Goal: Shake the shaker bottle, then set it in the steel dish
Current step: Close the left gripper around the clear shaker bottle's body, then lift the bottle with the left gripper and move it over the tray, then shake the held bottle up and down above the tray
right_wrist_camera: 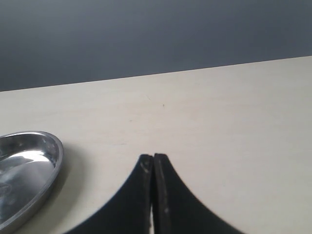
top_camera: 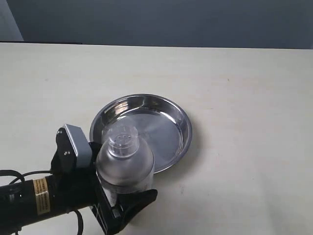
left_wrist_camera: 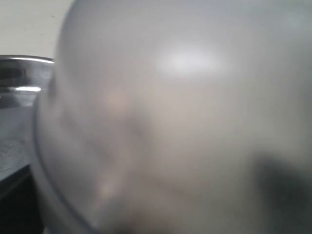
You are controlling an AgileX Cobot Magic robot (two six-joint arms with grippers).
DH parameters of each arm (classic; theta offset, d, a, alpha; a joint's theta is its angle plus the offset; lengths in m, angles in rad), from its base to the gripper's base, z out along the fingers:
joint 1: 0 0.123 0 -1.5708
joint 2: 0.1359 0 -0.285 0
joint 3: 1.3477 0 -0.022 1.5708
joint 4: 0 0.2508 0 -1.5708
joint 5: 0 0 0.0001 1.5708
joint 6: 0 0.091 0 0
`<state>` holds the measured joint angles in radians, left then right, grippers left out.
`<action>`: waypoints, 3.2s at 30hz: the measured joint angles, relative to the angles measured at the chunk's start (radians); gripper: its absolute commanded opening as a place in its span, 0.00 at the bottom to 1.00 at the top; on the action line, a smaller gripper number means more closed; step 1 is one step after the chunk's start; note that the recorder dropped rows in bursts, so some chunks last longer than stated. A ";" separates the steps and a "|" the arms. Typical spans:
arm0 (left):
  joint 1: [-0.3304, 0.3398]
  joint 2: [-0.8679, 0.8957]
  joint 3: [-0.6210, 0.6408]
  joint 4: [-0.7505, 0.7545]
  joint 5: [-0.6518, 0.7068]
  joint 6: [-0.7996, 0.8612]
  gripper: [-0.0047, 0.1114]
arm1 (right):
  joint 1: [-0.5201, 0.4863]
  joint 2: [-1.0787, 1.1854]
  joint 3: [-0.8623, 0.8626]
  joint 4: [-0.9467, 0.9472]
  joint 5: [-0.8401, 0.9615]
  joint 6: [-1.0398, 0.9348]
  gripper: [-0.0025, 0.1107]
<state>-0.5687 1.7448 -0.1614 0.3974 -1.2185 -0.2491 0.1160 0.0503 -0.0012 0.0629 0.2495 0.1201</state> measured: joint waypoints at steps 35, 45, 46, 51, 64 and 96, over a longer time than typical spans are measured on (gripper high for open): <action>0.000 0.068 -0.030 0.021 -0.003 -0.030 0.05 | 0.000 0.000 0.000 0.000 0.000 0.000 0.01; 0.002 0.059 -0.030 0.108 0.007 -0.009 0.04 | 0.000 0.000 0.000 0.000 0.000 0.000 0.01; 0.002 0.048 -0.030 0.121 0.018 -0.022 0.04 | 0.000 0.000 0.000 0.000 0.000 0.000 0.01; 0.002 -0.063 -0.029 0.146 0.053 -0.052 0.04 | 0.000 0.000 0.000 0.000 0.000 0.000 0.01; 0.004 -0.427 -0.349 -0.460 0.650 0.249 0.04 | 0.000 0.000 0.000 0.000 0.000 0.000 0.01; 0.075 -0.315 -0.528 -0.376 1.048 0.002 0.04 | 0.000 0.000 0.000 0.002 0.000 0.000 0.01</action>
<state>-0.4934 1.4300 -0.6892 0.0213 -0.1706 -0.2475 0.1160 0.0503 -0.0012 0.0651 0.2495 0.1201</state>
